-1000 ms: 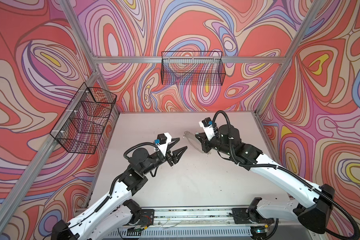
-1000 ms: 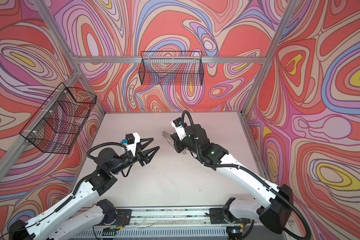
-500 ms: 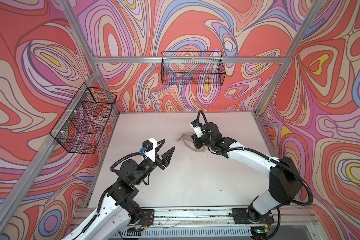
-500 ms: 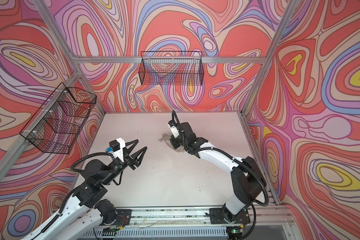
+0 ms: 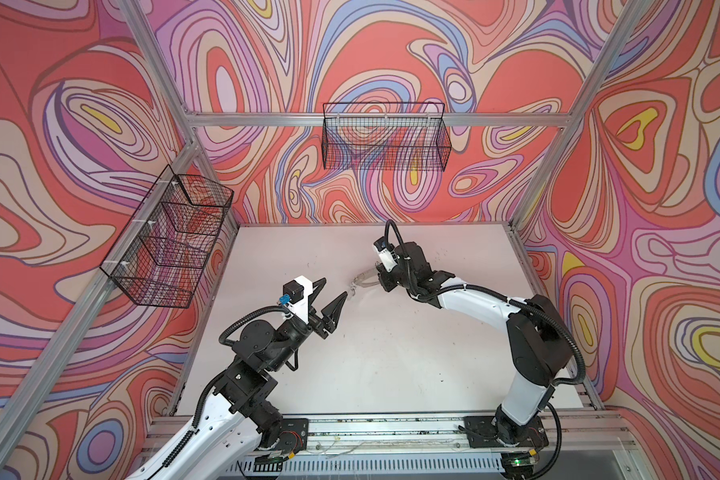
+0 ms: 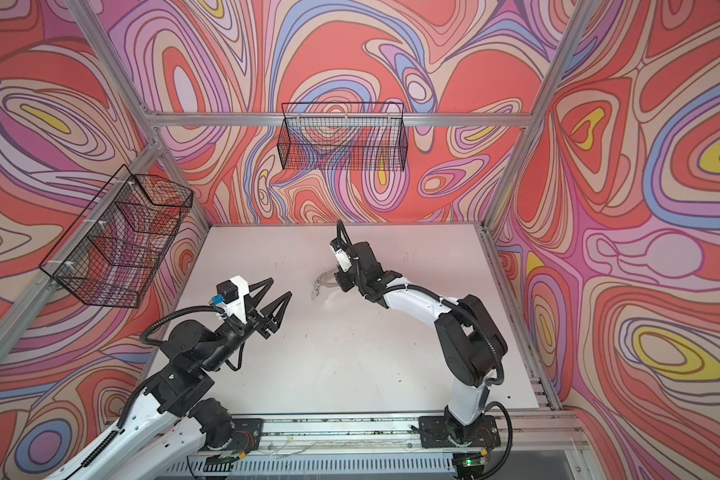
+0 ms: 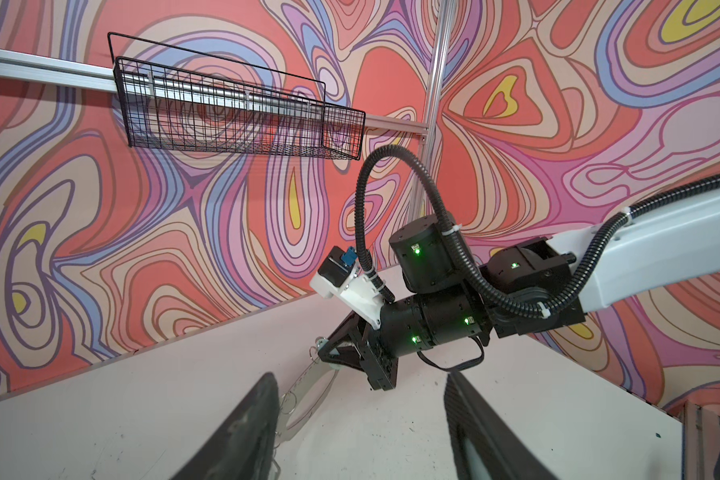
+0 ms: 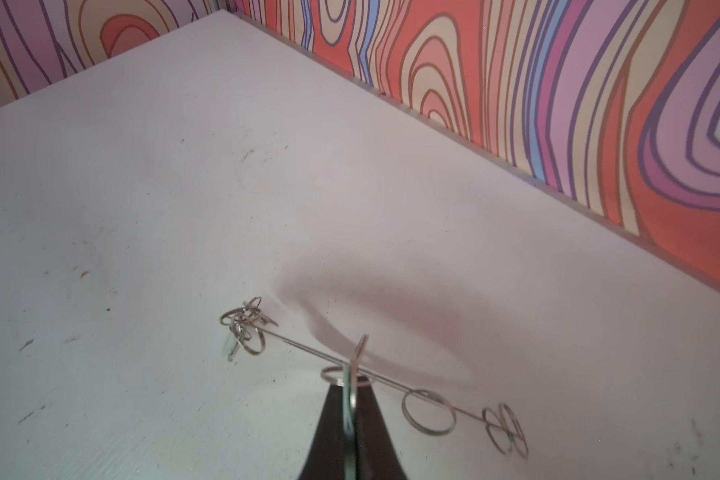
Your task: Put the keys on the keyring
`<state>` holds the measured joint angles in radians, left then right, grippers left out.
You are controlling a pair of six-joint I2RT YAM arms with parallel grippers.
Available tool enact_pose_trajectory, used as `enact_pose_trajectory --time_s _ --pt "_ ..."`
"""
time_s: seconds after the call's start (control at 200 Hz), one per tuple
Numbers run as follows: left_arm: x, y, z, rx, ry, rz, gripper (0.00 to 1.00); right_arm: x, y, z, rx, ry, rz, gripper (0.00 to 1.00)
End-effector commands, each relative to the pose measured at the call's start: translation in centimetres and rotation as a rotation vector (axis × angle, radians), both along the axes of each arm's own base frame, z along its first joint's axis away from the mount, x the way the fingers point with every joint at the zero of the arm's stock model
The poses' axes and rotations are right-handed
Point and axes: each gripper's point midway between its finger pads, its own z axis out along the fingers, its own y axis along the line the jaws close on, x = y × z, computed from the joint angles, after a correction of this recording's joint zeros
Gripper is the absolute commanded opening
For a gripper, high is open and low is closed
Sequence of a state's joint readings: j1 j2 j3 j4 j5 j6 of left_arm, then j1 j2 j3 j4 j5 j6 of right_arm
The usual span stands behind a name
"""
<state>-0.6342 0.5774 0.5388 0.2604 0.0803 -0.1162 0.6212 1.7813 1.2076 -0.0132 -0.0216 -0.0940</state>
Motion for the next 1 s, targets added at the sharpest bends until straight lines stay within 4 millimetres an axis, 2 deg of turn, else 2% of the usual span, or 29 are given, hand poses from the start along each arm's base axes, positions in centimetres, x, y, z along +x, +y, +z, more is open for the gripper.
enact_pose_trajectory --time_s 0.0,0.336,0.581,0.992 --pt "0.3 -0.1 -0.6 0.018 0.011 0.004 0.66 -1.5 -0.5 0.9 0.068 0.005 0.0 0.0" --pt "0.5 -0.5 -1.0 0.022 0.028 -0.006 0.66 -6.5 -2.0 -1.7 0.108 0.159 0.024 0.0" --pt "0.6 -0.7 -1.3 0.025 0.04 -0.011 0.66 -10.1 -3.9 -5.7 0.072 0.302 0.015 0.0" --pt "0.6 -0.9 -1.7 0.029 0.059 -0.021 0.66 -14.4 -6.4 -10.8 0.054 0.525 -0.074 0.0"
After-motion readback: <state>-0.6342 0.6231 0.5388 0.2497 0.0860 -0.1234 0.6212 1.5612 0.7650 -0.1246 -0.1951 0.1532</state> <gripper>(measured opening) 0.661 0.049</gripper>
